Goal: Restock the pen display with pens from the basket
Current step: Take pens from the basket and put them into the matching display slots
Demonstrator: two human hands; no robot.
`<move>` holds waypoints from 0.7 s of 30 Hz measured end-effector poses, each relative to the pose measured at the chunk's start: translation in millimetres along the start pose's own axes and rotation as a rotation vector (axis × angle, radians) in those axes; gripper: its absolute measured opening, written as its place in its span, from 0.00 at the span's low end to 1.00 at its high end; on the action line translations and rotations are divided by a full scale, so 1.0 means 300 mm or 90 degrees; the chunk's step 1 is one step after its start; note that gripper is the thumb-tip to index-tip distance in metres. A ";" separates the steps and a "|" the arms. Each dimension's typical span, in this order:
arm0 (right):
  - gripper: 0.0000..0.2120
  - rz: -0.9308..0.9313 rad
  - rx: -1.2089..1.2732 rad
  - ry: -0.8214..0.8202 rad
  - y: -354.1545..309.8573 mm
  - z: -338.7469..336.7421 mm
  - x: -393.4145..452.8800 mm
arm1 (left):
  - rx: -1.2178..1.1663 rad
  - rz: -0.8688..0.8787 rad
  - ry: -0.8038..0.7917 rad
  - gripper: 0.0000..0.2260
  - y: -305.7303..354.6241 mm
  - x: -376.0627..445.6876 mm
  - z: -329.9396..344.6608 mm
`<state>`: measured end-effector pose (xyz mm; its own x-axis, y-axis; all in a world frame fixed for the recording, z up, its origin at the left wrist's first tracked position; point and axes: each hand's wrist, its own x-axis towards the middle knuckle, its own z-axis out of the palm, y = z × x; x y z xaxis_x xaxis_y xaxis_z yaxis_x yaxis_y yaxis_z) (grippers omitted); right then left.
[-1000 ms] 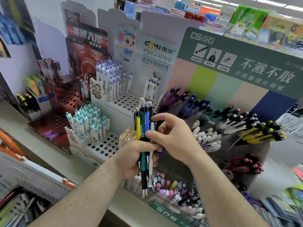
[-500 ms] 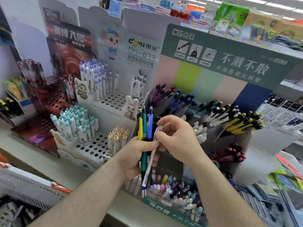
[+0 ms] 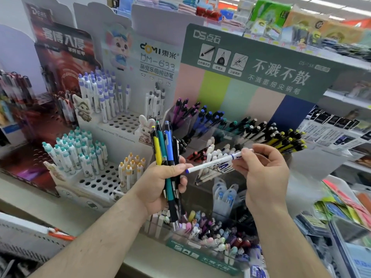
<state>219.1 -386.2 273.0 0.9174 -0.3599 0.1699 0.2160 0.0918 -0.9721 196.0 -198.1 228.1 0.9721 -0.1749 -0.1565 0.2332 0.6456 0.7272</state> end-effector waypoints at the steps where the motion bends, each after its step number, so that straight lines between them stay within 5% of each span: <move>1: 0.06 0.026 0.026 0.016 0.005 -0.006 -0.001 | -0.005 0.017 -0.001 0.09 -0.003 0.005 0.009; 6: 0.07 0.135 0.161 0.086 0.012 -0.028 0.012 | -0.024 0.065 0.013 0.11 -0.017 0.037 0.046; 10: 0.11 -0.056 0.100 0.187 -0.037 -0.064 0.066 | 0.005 0.078 0.012 0.10 -0.027 0.051 0.045; 13: 0.11 -0.242 -0.084 0.201 -0.037 -0.078 0.107 | 0.022 0.071 0.009 0.10 -0.034 0.055 0.047; 17: 0.07 -0.378 -0.271 0.144 0.007 -0.038 0.137 | 0.053 0.067 0.001 0.11 -0.037 0.058 0.046; 21: 0.06 -0.363 -0.394 -0.004 0.045 0.021 0.147 | 0.072 0.060 -0.008 0.11 -0.039 0.059 0.046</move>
<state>264.7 -395.1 268.3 0.7255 -0.1914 0.6611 0.4268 -0.6285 -0.6503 210.2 -218.9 226.1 0.9889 -0.1276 -0.0762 0.1362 0.5724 0.8086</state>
